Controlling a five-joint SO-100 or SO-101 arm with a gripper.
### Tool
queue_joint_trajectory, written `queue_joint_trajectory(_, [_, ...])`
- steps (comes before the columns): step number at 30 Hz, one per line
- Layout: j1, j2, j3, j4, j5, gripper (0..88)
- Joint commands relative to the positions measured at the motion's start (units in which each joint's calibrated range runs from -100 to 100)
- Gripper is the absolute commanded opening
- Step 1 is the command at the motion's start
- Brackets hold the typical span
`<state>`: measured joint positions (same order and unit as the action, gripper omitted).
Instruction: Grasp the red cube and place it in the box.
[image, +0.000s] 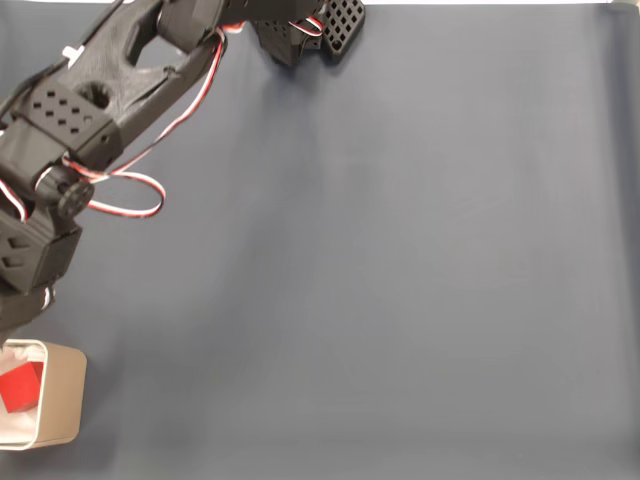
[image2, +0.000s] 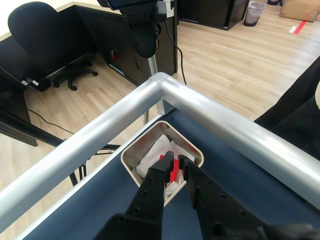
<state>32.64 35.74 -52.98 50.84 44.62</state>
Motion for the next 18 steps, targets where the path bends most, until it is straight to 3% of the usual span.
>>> queue_joint_trajectory(1, [-1.7, -10.8, 5.8, -1.1, 0.6, 0.0])
queue_joint_trajectory(18, [-13.6, -47.6, 51.2, -1.1, 2.0, 0.0])
